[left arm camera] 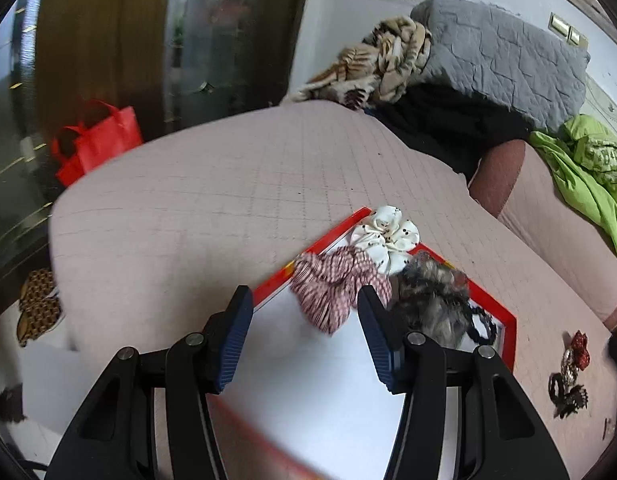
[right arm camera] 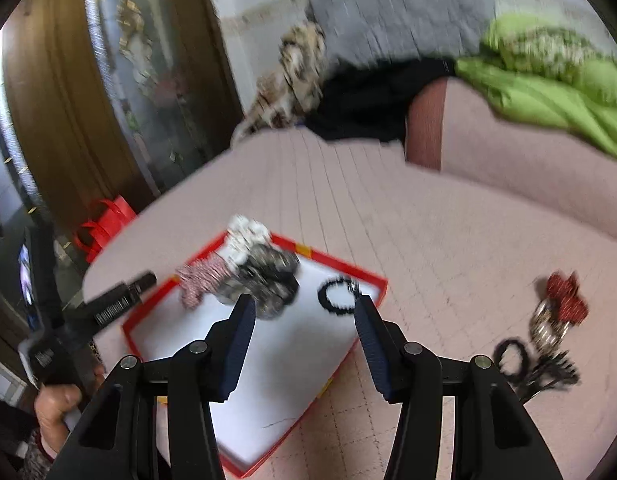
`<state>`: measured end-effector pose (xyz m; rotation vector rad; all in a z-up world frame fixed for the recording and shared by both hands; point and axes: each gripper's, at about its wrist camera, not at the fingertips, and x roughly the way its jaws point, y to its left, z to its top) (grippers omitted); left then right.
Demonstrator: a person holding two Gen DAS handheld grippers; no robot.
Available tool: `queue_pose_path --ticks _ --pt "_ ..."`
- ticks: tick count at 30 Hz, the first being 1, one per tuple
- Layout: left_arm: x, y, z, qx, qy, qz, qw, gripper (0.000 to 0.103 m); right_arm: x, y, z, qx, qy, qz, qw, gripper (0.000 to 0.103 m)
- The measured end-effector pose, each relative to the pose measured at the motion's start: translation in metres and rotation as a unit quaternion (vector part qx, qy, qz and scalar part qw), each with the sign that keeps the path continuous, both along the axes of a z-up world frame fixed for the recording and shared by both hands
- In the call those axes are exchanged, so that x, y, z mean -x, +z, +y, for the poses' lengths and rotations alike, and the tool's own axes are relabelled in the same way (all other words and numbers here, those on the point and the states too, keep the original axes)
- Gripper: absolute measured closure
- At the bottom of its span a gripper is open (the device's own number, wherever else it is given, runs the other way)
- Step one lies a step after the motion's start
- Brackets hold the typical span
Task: Organize jewelry
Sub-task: 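Open both tools to release scrunchies into tray and withdraw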
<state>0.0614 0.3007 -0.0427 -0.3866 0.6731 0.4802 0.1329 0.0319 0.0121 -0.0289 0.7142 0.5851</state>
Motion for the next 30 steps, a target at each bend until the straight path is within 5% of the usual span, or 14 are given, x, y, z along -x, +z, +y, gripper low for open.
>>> queue_pose_path --ticks 5,12,22,30 --pt "0.038 0.012 -0.016 -0.014 0.013 0.004 0.9998 0.05 0.038 0.06 0.0 -0.041 0.044 -0.059 0.996 0.047" --pt "0.058 0.04 -0.052 -0.043 -0.011 0.005 0.999 0.049 0.088 0.112 -0.028 -0.107 0.08 -0.104 0.986 0.028" --pt "0.054 0.052 -0.127 -0.069 -0.091 0.011 0.9935 0.044 0.076 0.04 -0.147 -0.072 -0.045 -0.032 0.996 0.028" --pt "0.037 0.054 -0.174 -0.076 -0.152 0.024 0.9852 0.042 0.069 -0.035 -0.256 -0.032 -0.174 0.026 0.984 0.028"
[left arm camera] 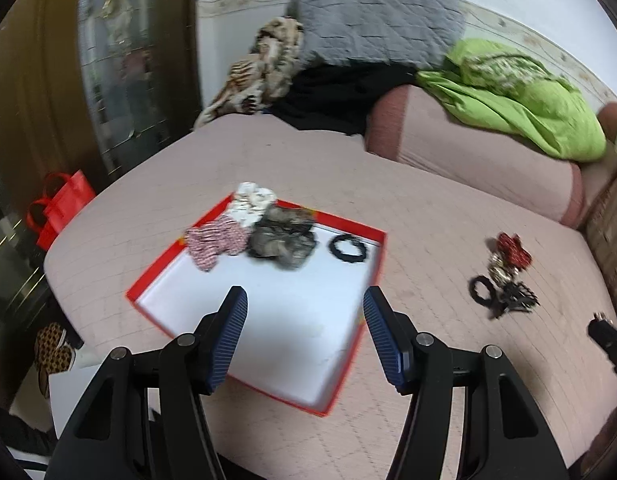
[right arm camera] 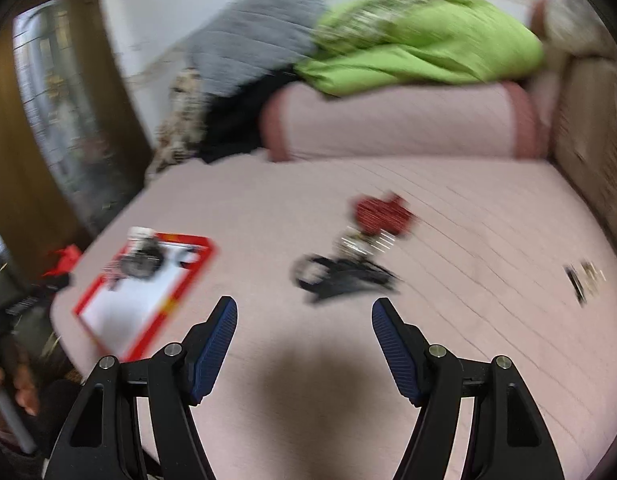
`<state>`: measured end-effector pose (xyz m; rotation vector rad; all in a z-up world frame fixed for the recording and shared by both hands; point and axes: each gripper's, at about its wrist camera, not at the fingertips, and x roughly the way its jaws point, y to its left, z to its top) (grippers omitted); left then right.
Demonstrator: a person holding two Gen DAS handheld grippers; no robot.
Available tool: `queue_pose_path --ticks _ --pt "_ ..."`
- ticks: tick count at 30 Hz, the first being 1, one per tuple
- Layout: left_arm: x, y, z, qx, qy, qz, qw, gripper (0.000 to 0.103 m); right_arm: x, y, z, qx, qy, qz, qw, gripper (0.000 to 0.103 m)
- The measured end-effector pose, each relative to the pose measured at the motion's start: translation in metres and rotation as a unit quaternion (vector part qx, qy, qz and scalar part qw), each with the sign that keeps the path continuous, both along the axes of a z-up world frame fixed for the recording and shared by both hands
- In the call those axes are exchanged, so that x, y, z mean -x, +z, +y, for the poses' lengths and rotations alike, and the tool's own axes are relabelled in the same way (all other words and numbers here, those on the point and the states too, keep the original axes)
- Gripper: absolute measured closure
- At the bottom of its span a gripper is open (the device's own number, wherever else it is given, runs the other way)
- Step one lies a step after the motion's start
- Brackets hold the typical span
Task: Organize jewelry
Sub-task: 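Open both tools to release scrunchies into tray and withdraw, then grasp black hair tie with left tool while right tool grasps black claw clip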
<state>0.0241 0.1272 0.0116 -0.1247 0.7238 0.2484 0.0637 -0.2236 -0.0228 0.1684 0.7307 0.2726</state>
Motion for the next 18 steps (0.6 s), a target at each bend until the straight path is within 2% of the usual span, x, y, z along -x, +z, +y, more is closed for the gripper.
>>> queue_pose_path --ticks 2,6,12,16,18 --pt "-0.009 -0.003 -0.016 -0.001 -0.022 0.004 0.9997 0.038 0.0 -0.017 -0.024 0.001 -0.03 0.021 0.999 0.028" --pt "-0.031 -0.011 -0.047 0.002 -0.066 0.023 0.9975 0.038 -0.003 -0.037 -0.054 0.007 -0.063 0.041 0.997 0.028" --pt "-0.076 -0.027 -0.098 0.028 -0.144 0.054 0.9876 0.038 -0.013 -0.057 -0.079 -0.001 -0.091 0.062 0.994 0.028" --pt "-0.095 -0.042 -0.115 0.033 -0.16 0.072 0.984 0.038 -0.03 -0.063 -0.08 -0.028 -0.094 0.066 0.993 0.028" --pt "-0.099 -0.052 -0.118 0.036 -0.158 0.081 0.9834 0.038 -0.051 -0.059 -0.074 -0.037 -0.089 0.063 0.993 0.028"
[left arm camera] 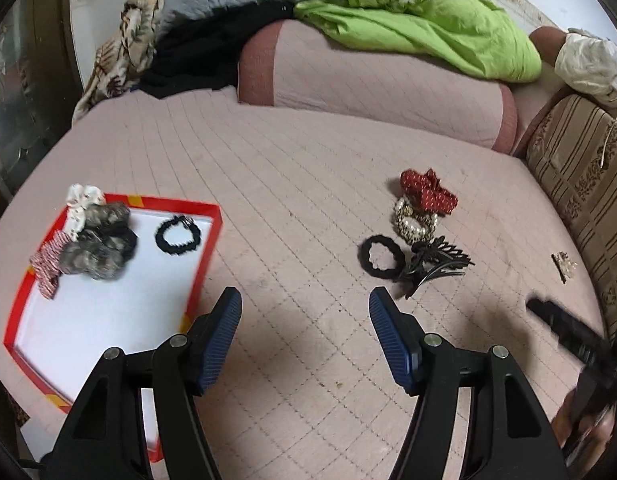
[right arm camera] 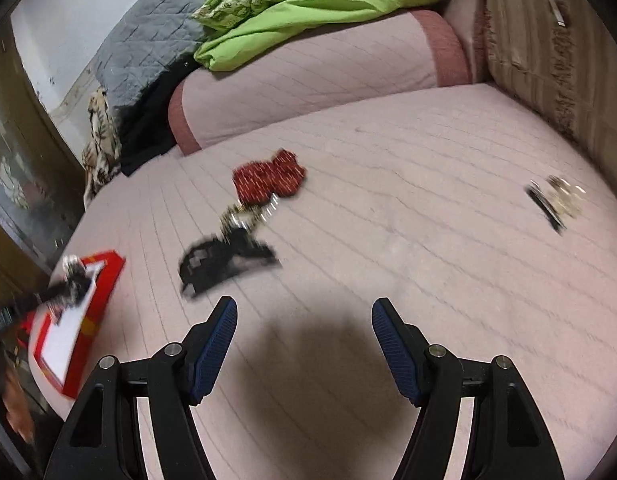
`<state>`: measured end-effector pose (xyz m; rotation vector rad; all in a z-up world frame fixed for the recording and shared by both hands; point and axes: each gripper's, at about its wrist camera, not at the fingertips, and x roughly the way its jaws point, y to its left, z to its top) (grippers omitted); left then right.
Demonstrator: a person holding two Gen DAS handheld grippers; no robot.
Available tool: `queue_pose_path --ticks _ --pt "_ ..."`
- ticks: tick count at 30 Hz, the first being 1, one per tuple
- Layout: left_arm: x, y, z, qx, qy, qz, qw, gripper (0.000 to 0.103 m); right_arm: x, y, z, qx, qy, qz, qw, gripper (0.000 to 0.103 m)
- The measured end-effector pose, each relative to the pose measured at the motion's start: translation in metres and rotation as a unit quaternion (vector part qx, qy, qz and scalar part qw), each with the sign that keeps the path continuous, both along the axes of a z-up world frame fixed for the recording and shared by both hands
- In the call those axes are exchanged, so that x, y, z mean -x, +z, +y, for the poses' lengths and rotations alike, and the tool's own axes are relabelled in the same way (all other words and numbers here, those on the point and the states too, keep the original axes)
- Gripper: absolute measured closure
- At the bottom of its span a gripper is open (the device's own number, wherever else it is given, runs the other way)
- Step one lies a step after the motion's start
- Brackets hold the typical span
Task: Organize jewelry
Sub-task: 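Grasp black hair tie with left tool while right tool grasps black claw clip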
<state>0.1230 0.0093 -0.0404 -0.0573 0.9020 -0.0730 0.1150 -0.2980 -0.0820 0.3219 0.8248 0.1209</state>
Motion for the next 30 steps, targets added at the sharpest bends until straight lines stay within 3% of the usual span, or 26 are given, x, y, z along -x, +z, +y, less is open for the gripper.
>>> queue_pose_path --ticks 6,10,15,19,23,30 --pt "-0.006 -0.024 0.007 -0.008 0.011 0.027 0.9996 0.038 -0.077 0.002 0.045 0.021 0.03 0.014 0.999 0.028" --pt "-0.01 -0.028 0.019 -0.009 0.025 0.032 0.9991 0.038 -0.103 -0.015 0.072 0.072 0.056 0.041 0.995 0.029" --pt "-0.021 -0.028 0.022 -0.01 0.028 0.033 0.999 0.038 -0.067 -0.031 0.066 0.099 0.071 0.06 0.991 0.03" --pt "-0.039 -0.033 0.009 -0.005 0.012 0.039 0.9992 0.038 -0.031 -0.049 0.044 0.08 0.072 0.083 0.991 0.03" --pt "-0.067 -0.048 -0.017 -0.004 -0.021 0.061 0.9979 0.038 -0.006 -0.042 0.017 0.038 0.038 0.041 0.998 0.03" --pt "-0.108 -0.076 -0.055 0.01 -0.08 0.092 0.9926 0.042 -0.004 -0.025 0.004 0.007 0.023 -0.001 1.0 0.03"
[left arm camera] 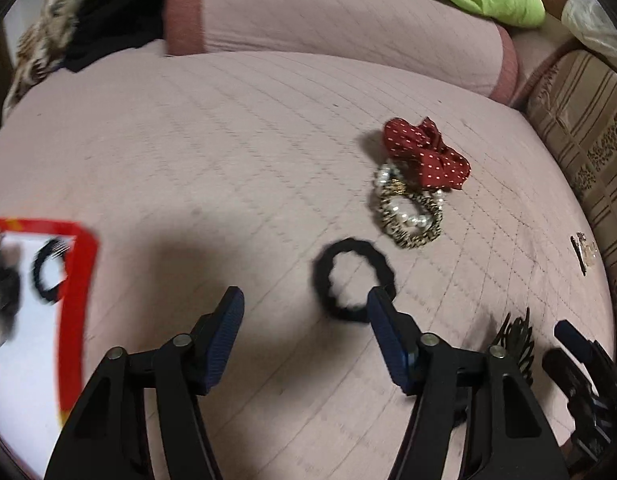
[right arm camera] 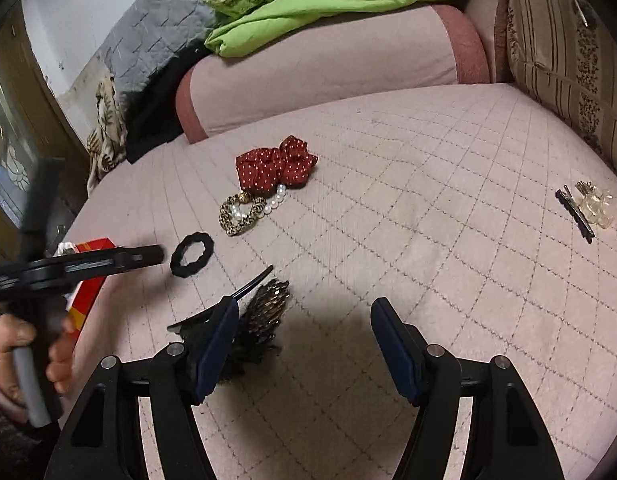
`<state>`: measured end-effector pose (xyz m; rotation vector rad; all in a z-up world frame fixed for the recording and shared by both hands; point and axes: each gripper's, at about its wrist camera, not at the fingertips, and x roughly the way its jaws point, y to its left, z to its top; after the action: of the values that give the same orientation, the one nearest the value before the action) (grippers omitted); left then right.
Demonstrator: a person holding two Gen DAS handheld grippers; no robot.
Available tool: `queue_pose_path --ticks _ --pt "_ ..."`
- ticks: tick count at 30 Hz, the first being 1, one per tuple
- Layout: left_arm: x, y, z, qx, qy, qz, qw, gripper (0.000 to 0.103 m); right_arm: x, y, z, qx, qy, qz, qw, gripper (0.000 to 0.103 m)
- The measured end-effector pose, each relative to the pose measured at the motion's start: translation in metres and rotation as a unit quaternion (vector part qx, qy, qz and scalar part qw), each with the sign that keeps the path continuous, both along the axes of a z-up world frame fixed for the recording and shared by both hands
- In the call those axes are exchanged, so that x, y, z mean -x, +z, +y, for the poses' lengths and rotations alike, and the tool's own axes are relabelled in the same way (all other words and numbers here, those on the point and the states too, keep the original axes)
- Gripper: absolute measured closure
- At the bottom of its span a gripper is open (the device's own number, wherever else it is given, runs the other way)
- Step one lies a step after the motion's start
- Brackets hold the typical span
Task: Organize jewelry
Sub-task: 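Grasp black hair tie with left tool while right tool grasps black claw clip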
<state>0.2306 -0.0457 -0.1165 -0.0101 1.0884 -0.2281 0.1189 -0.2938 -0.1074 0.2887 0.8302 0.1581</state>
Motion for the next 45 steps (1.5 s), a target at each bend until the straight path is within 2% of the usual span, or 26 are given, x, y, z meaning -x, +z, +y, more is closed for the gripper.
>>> queue_pose_path --ticks 6,7,8,10,11,15,21,28,32,36,40,42,43,44,45 --pt "-0.019 -0.019 -0.018 -0.015 -0.016 0.01 0.9997 0.045 -0.005 -0.013 -0.009 -0.045 -0.003 0.018 0.999 0.03" --pt "-0.02 -0.02 -0.02 -0.018 -0.017 0.007 0.9997 0.048 -0.005 -0.015 -0.011 -0.051 -0.003 0.021 0.998 0.03" --pt "-0.02 -0.02 -0.02 -0.022 -0.016 0.005 0.9996 0.066 -0.005 -0.016 -0.012 -0.059 -0.001 0.022 0.998 0.03" --pt "-0.018 -0.021 -0.021 -0.04 -0.011 0.0 0.9991 0.091 -0.003 -0.017 -0.012 -0.078 0.005 0.023 0.997 0.03" --pt "-0.017 -0.019 -0.019 -0.026 -0.017 0.005 0.9995 0.095 -0.002 -0.018 -0.012 -0.092 0.009 0.023 0.995 0.03" --pt "-0.004 -0.006 -0.009 -0.007 -0.013 0.001 0.9999 0.095 0.002 -0.024 -0.005 -0.137 0.024 0.035 0.99 0.03" --pt "0.054 0.027 -0.001 -0.026 -0.033 -0.058 0.9974 0.095 0.0 -0.021 0.011 -0.151 0.037 0.045 0.987 0.03" --pt "0.105 0.036 0.018 -0.032 -0.027 -0.086 0.9955 0.095 0.004 -0.017 0.02 -0.129 0.017 0.058 0.99 0.03" --pt "0.119 0.038 0.043 -0.021 -0.002 -0.085 0.9961 0.095 0.002 -0.025 0.019 -0.139 -0.013 0.076 0.987 0.037" --pt "0.129 0.043 0.064 -0.011 0.024 -0.088 0.9958 0.095 -0.003 -0.02 0.022 -0.168 -0.019 0.075 0.983 0.037" --pt "0.141 0.055 0.084 -0.002 0.054 -0.094 0.9941 0.095 -0.011 -0.02 0.032 -0.154 -0.018 0.082 0.984 0.037" --pt "0.148 0.065 0.091 -0.002 0.061 -0.107 0.9923 0.095 -0.014 -0.023 0.035 -0.147 -0.019 0.09 0.985 0.054" --pt "0.153 0.072 0.097 -0.007 0.067 -0.119 0.9907 0.095 -0.015 -0.024 0.035 -0.152 -0.013 0.092 0.984 0.054" --pt "0.156 0.078 0.101 -0.013 0.073 -0.126 0.9893 0.094 -0.016 -0.022 0.036 -0.149 -0.011 0.09 0.985 0.063" --pt "0.158 0.081 0.103 -0.016 0.078 -0.13 0.9883 0.095 -0.016 -0.019 0.038 -0.141 -0.008 0.087 0.986 0.081"
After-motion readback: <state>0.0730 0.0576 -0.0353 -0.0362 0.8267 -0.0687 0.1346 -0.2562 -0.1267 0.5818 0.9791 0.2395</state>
